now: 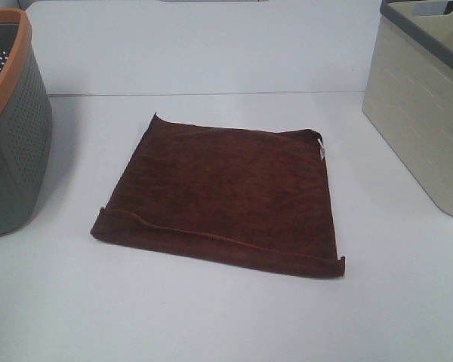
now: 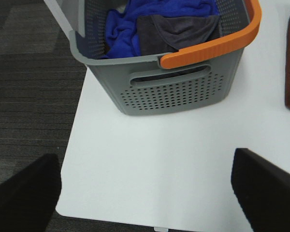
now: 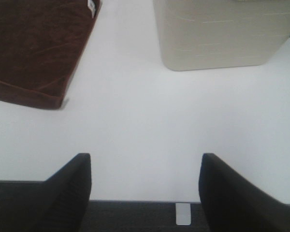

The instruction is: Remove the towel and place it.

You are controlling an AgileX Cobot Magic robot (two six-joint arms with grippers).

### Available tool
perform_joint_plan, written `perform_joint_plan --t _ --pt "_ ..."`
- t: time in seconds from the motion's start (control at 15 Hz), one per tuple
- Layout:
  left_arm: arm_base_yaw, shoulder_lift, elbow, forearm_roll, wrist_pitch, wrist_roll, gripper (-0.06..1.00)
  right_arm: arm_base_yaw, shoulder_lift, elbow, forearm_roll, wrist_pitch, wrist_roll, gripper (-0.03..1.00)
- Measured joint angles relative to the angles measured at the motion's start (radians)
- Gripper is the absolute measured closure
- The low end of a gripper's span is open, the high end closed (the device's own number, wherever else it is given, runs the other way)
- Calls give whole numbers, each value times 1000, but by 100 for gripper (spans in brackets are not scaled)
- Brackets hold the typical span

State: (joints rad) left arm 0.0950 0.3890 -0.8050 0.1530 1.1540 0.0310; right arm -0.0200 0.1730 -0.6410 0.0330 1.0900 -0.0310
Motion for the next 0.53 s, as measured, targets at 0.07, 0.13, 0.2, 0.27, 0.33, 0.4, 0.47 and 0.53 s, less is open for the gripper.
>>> perform_joint_plan --t 0.07,0.13,0.2,0.27,0.33,0.4,0.47,0.53 --pt "0 -29 29 8 -8 -2 4 0 -20 10 -12 0 0 41" --pt "0 -80 80 14 -20 -15 4 0 -69 26 -33 0 0 41" --pt "-9 -113 131 15 -27 -31 4 0 -124 39 -33 0 0 41" --pt "-23 -135 180 16 -40 -42 4 0 -167 49 -33 -1 0 41" --pt "-47 -151 214 20 -49 -47 4 0 -177 58 -33 0 0 41" --pt "-71 -168 234 32 -63 -42 4 0 -177 68 -33 -1 0 41" --pt "-98 -212 258 50 -73 -25 4 0 -177 97 -33 -3 0 41" --pt "-100 -250 268 48 -88 -21 4 0 -177 108 -33 -5 -2 41"
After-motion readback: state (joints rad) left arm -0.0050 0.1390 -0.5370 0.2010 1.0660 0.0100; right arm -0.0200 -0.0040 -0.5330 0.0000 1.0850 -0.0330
